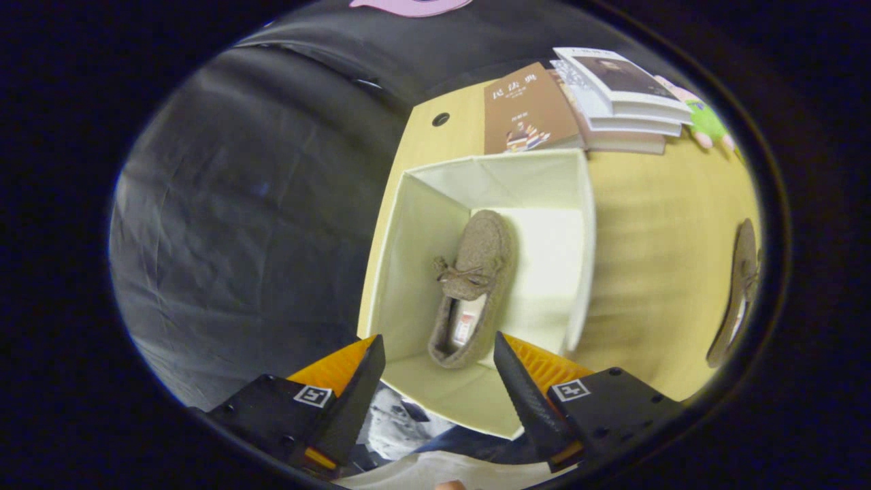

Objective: Open the storage box then place both shoes into the box .Put the left shoe in first, then the right shoe, with the right side of both shoes facing outward in a uniform manner.

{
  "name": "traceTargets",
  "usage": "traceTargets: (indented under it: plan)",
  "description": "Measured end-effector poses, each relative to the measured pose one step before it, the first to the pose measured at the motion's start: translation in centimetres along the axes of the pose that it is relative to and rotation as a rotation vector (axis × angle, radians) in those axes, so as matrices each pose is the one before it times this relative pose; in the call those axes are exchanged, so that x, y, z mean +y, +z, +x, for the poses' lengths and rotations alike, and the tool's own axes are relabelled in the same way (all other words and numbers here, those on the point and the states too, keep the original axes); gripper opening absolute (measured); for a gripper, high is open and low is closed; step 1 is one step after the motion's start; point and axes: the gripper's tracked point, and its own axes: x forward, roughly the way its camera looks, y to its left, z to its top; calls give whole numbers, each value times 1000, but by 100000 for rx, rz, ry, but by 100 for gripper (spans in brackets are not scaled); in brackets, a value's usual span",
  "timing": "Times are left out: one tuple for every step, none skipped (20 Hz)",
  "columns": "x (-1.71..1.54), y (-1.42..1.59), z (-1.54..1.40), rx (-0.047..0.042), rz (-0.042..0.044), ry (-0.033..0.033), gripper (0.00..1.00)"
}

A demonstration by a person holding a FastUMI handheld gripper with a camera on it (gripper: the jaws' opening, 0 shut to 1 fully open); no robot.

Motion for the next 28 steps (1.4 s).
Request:
traceTargets:
  plan:
    - [-1438,-167,-1207,-512,-2219,-2281,100]
    - [-1509,-207,-1235,-688,-1478,-2046,100]
    - [-1782,-271,-1055,-716,-1002,-3117,100]
    - [-1758,16,-1202,-1111,-379,-2679,100]
    - [-1701,-166,-1072,-490,131,-2145,100]
    - [-1679,-206,-1002,-319,647,-2166,100]
    - [-1722,24,-901,-950,483,-2202,100]
    - [-1935,43,-729,-738,314,-2739,100]
    - [-2017,-118,-704,-680,880,-3210,100]
    - [-2072,167,-572,-658,1360,-2879,100]
    - [-2067,76,-493,-532,2275,-2986,100]
    - [-1759,142,-245,-232,2488,-1831,100]
    - [-1921,271,-41,-367,2496,-2157,100]
    - [-2154,199,18,-307,2204,-2999,100]
    - [-1937,173,168,-460,1647,-3328,99]
    - [-2272,268,354,-903,1329,-4701,99]
    - [-2144,285,564,-1057,719,-5004,99]
    - [-2072,-11,852,-87,721,-4400,99]
    - [-1638,-286,888,903,1234,-3514,98]
    - [-1270,-549,1137,2062,1452,-2406,97]
    - [-1055,-591,1060,2388,1328,-1887,93]
    - [-652,-480,1143,2010,1518,-795,88]
    - [-499,-530,1021,2050,1118,-738,84]
    - [-404,-381,783,1321,696,269,79]
    - [-252,-241,803,794,472,-226,74]
    - [-310,-191,745,608,318,-151,70]
    - [-434,-118,737,640,-286,-1724,65]
    - [-215,-29,686,255,-928,-1601,61]
